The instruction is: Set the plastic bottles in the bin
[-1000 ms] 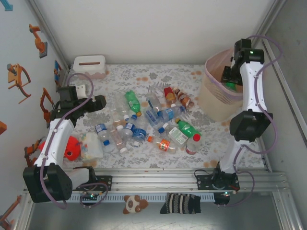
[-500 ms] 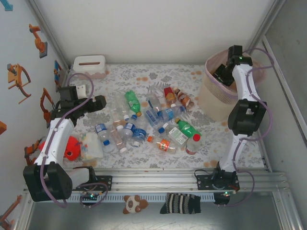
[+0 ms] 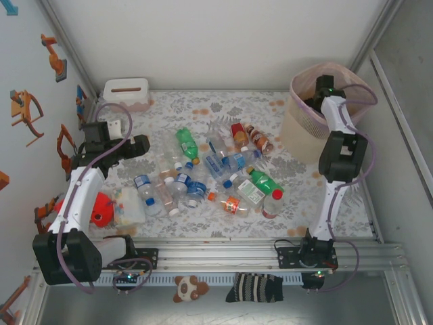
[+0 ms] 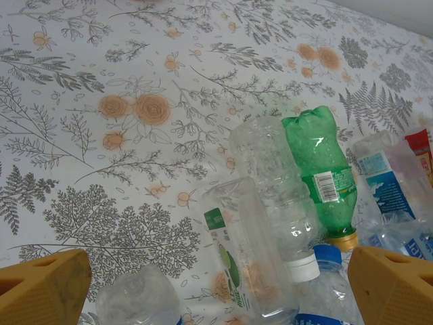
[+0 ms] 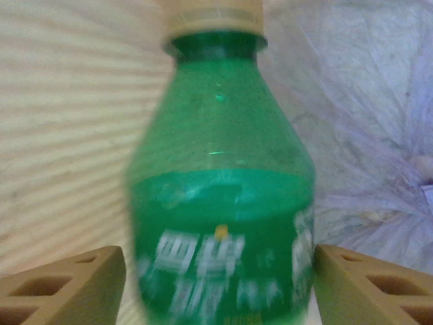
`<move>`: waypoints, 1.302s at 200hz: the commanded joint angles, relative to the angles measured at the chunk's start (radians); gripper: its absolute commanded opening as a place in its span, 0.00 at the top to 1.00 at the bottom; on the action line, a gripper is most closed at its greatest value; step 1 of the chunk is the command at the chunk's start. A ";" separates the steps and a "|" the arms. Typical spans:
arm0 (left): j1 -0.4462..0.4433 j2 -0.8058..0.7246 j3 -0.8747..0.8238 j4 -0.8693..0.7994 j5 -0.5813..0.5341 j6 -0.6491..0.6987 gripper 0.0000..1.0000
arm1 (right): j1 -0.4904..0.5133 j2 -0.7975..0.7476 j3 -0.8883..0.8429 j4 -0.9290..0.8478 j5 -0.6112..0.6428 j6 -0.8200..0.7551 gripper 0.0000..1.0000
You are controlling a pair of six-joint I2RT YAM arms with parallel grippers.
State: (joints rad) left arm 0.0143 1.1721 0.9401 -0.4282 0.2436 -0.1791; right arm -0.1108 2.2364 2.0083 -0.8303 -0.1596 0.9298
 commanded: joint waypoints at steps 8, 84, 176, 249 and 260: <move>0.004 0.000 0.007 -0.018 -0.007 0.001 0.03 | -0.026 -0.002 0.037 0.022 0.017 0.044 0.21; 0.004 -0.005 0.008 -0.018 -0.006 0.001 0.03 | -0.052 -0.136 0.062 -0.030 0.017 0.017 0.13; 0.001 -0.002 0.017 -0.033 -0.016 -0.008 0.03 | -0.052 -0.374 0.075 -0.111 0.028 -0.119 0.21; -0.062 0.090 0.087 -0.225 -0.164 -0.039 0.01 | -0.046 -0.543 0.063 -0.178 0.029 -0.324 0.26; -0.062 0.107 0.084 -0.255 -0.174 -0.082 0.01 | -0.046 -0.567 0.048 -0.182 0.034 -0.335 0.26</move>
State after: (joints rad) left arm -0.0437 1.2449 0.9955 -0.5541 0.1349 -0.1875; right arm -0.1566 1.7336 2.0586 -0.9665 -0.1432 0.6754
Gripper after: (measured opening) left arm 0.994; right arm 0.740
